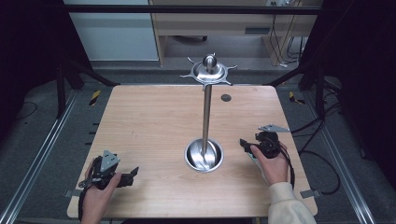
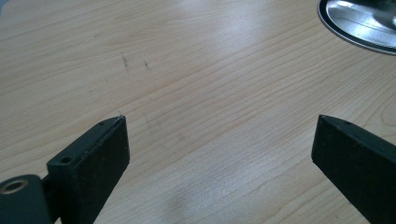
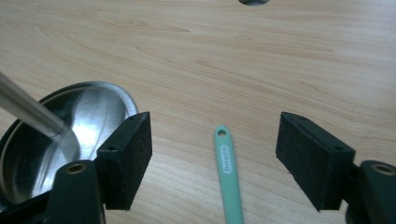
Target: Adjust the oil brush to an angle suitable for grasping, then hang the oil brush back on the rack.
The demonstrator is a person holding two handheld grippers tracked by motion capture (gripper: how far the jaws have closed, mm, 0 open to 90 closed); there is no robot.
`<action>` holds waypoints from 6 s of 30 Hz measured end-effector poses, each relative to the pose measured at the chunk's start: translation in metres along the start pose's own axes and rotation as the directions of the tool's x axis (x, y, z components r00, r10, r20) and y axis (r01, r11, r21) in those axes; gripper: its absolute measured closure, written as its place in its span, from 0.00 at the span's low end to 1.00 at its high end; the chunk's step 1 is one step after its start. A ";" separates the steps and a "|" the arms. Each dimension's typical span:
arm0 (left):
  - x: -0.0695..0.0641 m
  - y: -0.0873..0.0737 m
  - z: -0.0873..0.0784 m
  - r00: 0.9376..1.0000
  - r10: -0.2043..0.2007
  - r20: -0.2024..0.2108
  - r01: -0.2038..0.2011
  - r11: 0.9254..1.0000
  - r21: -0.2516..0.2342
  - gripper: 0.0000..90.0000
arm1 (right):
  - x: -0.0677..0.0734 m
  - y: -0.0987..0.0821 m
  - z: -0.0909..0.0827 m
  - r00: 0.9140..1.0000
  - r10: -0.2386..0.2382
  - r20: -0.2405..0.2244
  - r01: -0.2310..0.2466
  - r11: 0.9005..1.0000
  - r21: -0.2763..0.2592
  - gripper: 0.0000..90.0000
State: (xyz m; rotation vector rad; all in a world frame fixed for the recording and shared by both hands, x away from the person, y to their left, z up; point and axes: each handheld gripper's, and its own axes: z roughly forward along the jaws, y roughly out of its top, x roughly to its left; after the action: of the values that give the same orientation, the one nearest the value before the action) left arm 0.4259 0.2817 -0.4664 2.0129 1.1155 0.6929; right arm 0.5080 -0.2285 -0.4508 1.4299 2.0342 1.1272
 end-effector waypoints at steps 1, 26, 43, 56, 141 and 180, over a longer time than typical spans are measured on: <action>0.000 0.000 0.000 1.000 0.000 0.000 0.000 1.000 0.000 0.04 | 0.000 0.000 0.000 1.000 0.000 0.000 0.000 1.000 0.000 0.32; 0.003 -0.003 -0.001 1.000 -0.015 -0.024 0.015 1.000 0.008 0.04 | 0.025 0.018 0.039 0.969 -0.240 -0.054 0.246 0.951 0.189 1.00; 0.002 -0.002 -0.001 1.000 -0.005 -0.020 0.005 1.000 0.005 0.04 | 0.013 0.005 0.044 0.977 -0.212 -0.008 0.205 0.934 0.293 1.00; 0.001 -0.002 -0.001 1.000 -0.002 -0.019 0.002 1.000 0.005 0.04 | 0.009 -0.001 0.051 0.980 -0.201 0.003 0.186 0.913 0.364 1.00; 0.005 -0.005 -0.003 0.998 -0.056 0.004 0.056 0.998 -0.005 0.04 | -0.019 0.007 0.008 0.998 -0.029 0.060 -0.014 0.783 0.622 0.91; 0.006 -0.005 -0.005 0.999 -0.046 -0.019 0.045 0.999 -0.006 0.04 | -0.006 0.077 -0.134 0.990 -0.074 -0.124 0.082 0.995 0.060 0.91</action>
State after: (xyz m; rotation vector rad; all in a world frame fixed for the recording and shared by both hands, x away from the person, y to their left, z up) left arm 0.4224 0.2903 -0.4672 1.9738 1.1657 0.6927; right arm 0.4599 -0.2730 -0.3111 1.3286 2.2093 1.1506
